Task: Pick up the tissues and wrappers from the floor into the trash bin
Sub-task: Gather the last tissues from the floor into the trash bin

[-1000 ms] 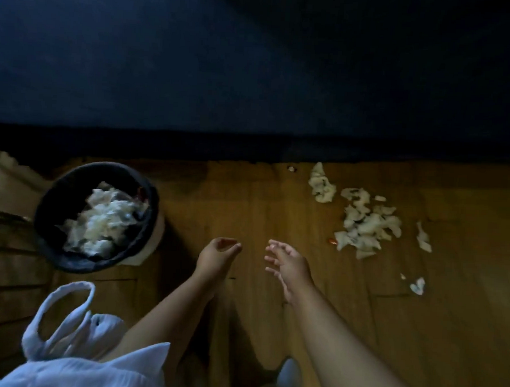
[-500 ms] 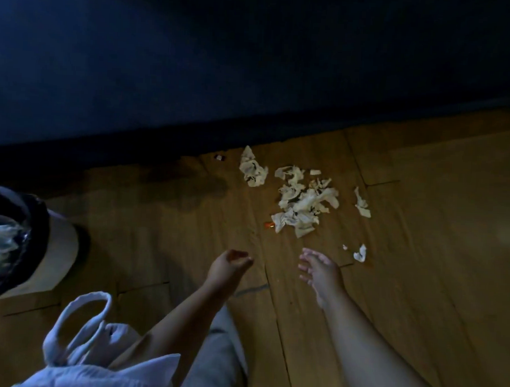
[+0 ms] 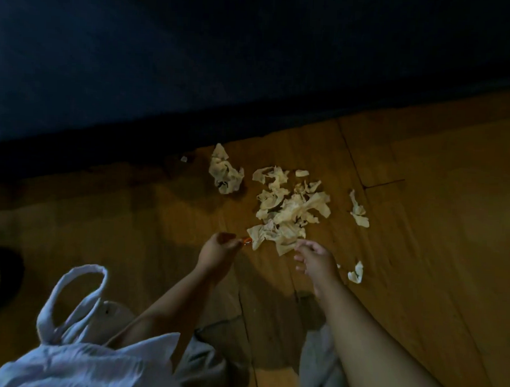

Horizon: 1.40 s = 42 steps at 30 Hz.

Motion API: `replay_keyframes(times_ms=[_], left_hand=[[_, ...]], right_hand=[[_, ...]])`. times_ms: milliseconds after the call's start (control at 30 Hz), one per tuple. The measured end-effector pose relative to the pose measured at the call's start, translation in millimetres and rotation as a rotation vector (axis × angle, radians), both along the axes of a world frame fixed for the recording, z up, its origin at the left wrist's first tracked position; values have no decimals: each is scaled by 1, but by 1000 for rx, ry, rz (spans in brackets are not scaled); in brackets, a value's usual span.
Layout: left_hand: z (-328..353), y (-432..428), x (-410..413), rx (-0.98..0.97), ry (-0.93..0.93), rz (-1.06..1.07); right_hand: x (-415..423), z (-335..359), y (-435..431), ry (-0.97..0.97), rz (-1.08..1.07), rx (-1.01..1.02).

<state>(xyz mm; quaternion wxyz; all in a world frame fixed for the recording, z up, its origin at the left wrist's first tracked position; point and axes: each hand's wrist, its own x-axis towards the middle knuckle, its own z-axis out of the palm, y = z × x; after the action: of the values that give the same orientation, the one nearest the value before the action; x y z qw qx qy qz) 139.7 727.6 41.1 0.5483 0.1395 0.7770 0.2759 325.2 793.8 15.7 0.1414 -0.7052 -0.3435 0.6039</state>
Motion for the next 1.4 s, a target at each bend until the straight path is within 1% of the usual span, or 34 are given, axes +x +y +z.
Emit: replay_keyframes(times_ms=[133, 200, 300, 400, 500, 600, 667, 700, 800, 867, 933, 1000, 1067, 1133, 1167, 1233, 1300, 1333, 1400], left_hand=[[-96, 29, 34, 22, 95, -16], [-151, 38, 48, 3, 138, -44], [-223, 48, 57, -38, 266, -111], [-272, 54, 59, -120, 330, -191], [-301, 65, 70, -121, 396, -168], [-310, 77, 88, -120, 405, -174], [-308, 79, 101, -118, 377, -250], [-308, 77, 107, -114, 360, -290], [-302, 78, 119, -63, 360, -335], [-304, 85, 121, -21, 421, -328], [-314, 89, 120, 53, 461, -344], [-328, 91, 121, 157, 393, -318], [-332, 92, 127, 220, 361, -289], [-329, 93, 135, 238, 376, -291], [-328, 94, 140, 248, 366, -270], [-325, 98, 146, 264, 316, -217], [-322, 102, 152, 285, 284, -196], [-320, 104, 154, 294, 287, -194], [-317, 105, 157, 326, 288, -173]], right_hand=[[20, -84, 47, -53, 196, 48], [31, -131, 71, -116, 305, 84], [41, -187, 117, -162, 403, 164], [46, -225, 161, -191, 491, 243], [52, -255, 182, -179, 497, 296], [54, -269, 180, -152, 534, 267], [56, -268, 173, -182, 594, 277], [57, -267, 167, -201, 581, 297], [67, -267, 149, -177, 449, 344], [84, -270, 144, -162, 336, 353], [111, -272, 143, -196, 219, 350], [142, -272, 143, -246, 130, 341], [173, -271, 141, -322, 112, 304], [197, -269, 137, -423, 170, 204], [207, -267, 135, -477, 238, 131], [219, -260, 130, -584, 435, -88], [220, -256, 124, -637, 578, -289], [217, -257, 120, -640, 606, -333], [204, -263, 115, -633, 597, -300]])
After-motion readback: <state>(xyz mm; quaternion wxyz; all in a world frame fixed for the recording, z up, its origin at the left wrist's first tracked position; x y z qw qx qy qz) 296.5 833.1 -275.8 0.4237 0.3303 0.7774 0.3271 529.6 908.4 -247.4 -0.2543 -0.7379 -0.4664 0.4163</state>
